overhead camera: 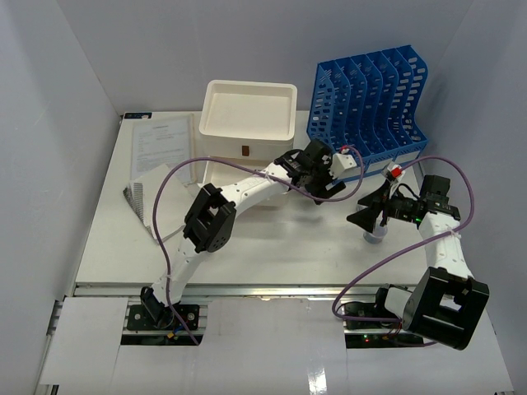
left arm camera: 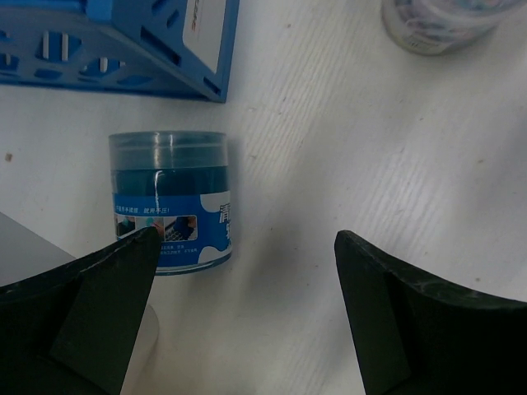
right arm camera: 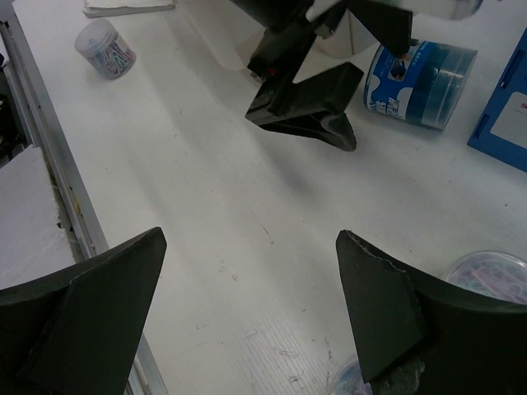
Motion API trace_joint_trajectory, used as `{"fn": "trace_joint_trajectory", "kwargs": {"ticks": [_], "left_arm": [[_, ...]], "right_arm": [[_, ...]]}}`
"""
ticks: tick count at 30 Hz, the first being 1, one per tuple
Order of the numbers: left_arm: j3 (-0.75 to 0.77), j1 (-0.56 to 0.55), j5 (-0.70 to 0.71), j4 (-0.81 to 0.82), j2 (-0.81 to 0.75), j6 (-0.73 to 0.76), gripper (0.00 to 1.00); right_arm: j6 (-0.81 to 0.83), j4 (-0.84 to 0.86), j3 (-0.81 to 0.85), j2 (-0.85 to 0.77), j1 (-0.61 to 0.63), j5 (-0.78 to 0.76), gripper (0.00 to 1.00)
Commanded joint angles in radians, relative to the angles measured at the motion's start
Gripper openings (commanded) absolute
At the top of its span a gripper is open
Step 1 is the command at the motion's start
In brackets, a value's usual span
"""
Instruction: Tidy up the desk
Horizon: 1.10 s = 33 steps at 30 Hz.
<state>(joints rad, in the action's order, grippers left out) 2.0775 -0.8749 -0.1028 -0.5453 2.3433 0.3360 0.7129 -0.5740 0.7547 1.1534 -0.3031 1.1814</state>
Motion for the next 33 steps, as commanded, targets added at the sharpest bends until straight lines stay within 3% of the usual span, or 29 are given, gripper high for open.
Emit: {"fn": "trace_joint_trajectory", "kwargs": {"ticks": [1,17,26,33], "left_arm": [[0.049,0.024,0.085,0.010,0.035,0.006,0.98],[0.009,0.027,0.203,0.068,0.119,0.001,0.96],[0.021,0.016,0.196,0.073,0.136,-0.060,0.82],[-0.027,0.011,0.185,0.085,0.071,-0.171,0.98]], "right_arm": [[0.026,-0.005,-0.007,-0.007,-0.004,0.054,0.90],[0.086,-0.065,0.011,0.018,-0.004,0.070,0.90],[0.095,-0.073,0.011,0.019,-0.004,0.071,0.90],[0.097,-0.073,0.009,0.016,-0.004,0.067,0.90]]}}
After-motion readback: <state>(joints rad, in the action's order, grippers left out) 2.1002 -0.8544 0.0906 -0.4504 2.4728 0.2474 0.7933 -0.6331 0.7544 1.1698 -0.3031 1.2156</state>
